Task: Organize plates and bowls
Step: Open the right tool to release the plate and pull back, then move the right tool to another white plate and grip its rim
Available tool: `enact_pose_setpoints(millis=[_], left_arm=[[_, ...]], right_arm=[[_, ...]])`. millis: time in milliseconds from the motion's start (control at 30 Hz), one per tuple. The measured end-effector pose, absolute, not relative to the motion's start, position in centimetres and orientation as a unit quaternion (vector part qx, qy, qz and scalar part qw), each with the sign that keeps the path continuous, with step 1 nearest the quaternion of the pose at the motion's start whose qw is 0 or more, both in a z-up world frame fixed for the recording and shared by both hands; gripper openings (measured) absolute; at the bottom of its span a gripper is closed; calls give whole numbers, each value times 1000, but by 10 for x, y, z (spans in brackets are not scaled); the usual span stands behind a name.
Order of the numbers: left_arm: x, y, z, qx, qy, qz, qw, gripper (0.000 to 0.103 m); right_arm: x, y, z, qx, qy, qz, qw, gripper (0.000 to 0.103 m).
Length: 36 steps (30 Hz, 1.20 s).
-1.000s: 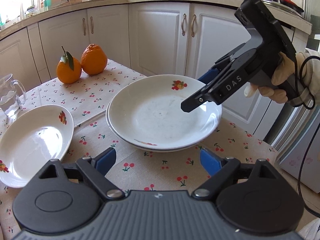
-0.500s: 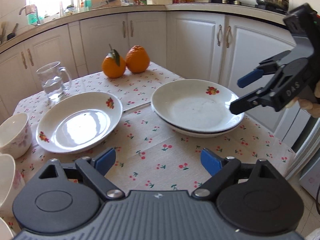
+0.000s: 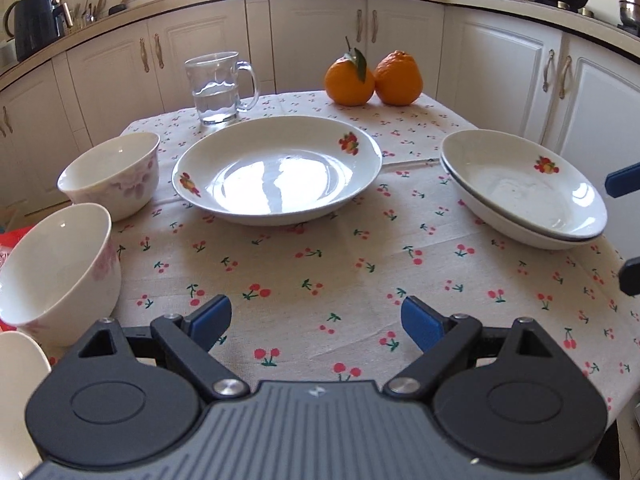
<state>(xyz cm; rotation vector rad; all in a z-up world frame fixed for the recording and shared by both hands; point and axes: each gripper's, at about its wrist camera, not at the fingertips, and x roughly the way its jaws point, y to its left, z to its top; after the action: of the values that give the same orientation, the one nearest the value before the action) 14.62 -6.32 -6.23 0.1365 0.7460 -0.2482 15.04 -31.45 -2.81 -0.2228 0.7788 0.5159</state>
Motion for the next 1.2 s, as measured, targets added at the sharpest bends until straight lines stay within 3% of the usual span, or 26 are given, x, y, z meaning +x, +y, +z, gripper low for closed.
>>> enact_pose_setpoints(millis=[200, 267, 700, 1200], left_arm=[[170, -62, -69, 44, 369, -101, 923, 93], [179, -64, -71, 45, 373, -99, 921, 103], [189, -66, -76, 30, 350, -73, 934, 103], [205, -68, -74, 31, 365, -69, 928, 103]], right_arm=[[154, -306, -23, -112, 368, 256, 887, 103], [157, -304, -22, -115, 369, 258, 886, 103], [194, -294, -9, -142, 366, 277, 877, 103], [298, -247, -4, -168, 379, 350, 840, 103]])
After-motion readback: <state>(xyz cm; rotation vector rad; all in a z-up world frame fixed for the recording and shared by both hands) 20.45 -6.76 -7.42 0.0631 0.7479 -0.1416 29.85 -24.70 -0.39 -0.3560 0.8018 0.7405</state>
